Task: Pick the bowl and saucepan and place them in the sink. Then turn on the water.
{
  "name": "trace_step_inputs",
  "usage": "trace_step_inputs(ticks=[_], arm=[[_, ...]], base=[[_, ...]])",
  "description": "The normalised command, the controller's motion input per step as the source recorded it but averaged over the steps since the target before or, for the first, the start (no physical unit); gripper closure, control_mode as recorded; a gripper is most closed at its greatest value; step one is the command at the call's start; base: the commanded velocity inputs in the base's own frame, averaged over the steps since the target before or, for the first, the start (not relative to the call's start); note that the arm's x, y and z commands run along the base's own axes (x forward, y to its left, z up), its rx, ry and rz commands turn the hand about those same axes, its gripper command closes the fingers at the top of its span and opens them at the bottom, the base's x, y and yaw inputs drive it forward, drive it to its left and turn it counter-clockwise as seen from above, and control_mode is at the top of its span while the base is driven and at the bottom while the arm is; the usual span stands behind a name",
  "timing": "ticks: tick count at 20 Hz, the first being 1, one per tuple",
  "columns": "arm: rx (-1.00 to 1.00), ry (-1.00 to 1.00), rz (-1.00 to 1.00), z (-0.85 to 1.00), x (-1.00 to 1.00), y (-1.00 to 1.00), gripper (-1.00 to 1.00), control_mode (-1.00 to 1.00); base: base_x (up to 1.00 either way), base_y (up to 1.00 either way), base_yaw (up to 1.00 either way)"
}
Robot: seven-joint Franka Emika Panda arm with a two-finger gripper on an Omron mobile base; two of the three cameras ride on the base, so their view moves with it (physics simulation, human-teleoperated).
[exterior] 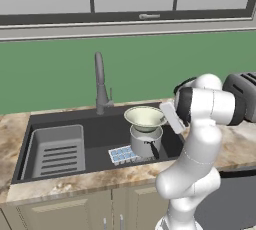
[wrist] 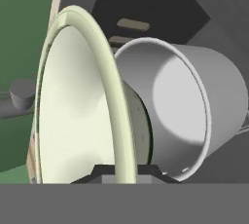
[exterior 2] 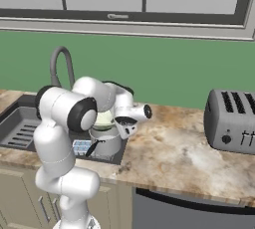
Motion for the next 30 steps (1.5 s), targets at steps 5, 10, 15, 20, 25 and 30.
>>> trace_step_inputs(ticks=[5,10,15,20,25,30], arm=[[0.0,0.0,0.0,-0.25,0.09,0.0,1.0,-1.0],[0.0,0.0,0.0,-0.19,0.0,0.0,1.0,-1.0],[0.0,0.0,0.0,-0.24,0.0,0.0,1.0,-1.0],[0.0,0.0,0.0,-0.26,0.0,0.0,1.0,-1.0],[0.0,0.0,0.0,-0.28,0.0,0.0,1.0,-1.0],[-0.01,0.0,0.0,-0.23,0.0,-0.02,1.0,-1.0]], base=[[0.0,0.0,0.0],[0.0,0.0,0.0],[0.0,0.0,0.0],[0.0,0.0,0.0],[0.0,0.0,0.0],[0.0,0.0,0.0]])
